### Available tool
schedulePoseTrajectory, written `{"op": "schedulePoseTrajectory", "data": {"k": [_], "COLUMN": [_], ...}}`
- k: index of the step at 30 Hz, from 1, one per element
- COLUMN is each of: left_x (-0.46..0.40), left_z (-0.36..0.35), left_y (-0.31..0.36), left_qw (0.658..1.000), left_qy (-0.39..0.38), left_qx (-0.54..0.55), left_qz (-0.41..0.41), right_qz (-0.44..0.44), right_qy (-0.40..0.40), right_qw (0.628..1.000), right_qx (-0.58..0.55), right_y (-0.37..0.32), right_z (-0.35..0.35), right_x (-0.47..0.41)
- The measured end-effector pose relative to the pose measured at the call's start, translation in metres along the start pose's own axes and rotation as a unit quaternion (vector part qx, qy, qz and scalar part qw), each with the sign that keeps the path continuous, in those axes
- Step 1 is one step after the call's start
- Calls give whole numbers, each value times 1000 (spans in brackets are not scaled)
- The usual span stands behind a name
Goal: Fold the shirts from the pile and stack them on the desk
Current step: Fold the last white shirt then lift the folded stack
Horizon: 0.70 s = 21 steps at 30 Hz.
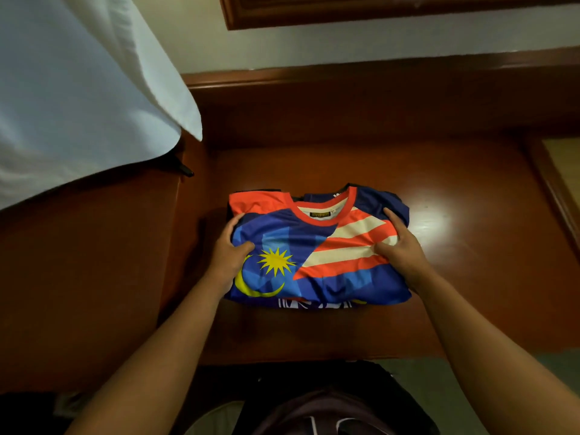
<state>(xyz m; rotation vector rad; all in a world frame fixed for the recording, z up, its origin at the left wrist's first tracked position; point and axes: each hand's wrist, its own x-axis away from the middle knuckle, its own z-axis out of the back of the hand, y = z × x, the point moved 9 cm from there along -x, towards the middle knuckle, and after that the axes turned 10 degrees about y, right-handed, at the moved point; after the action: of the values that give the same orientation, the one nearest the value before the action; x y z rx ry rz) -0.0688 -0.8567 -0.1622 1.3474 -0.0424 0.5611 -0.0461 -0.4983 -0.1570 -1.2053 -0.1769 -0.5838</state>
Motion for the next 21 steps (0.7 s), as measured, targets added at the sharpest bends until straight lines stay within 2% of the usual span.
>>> {"op": "schedulePoseTrajectory", "data": {"k": [8, 21], "left_x": [-8, 10], "left_z": [-32, -122], "left_y": [23, 62], "left_qw": [998, 988], "left_qy": [-63, -148], "left_qx": [23, -10], "left_qz": [-11, -52], "right_qz": [-18, -23], "right_qy": [64, 146], "right_qw": [998, 987], "right_qx": [0, -58], "right_y": [-1, 14], "right_z": [45, 134], "right_x": [1, 22]}}
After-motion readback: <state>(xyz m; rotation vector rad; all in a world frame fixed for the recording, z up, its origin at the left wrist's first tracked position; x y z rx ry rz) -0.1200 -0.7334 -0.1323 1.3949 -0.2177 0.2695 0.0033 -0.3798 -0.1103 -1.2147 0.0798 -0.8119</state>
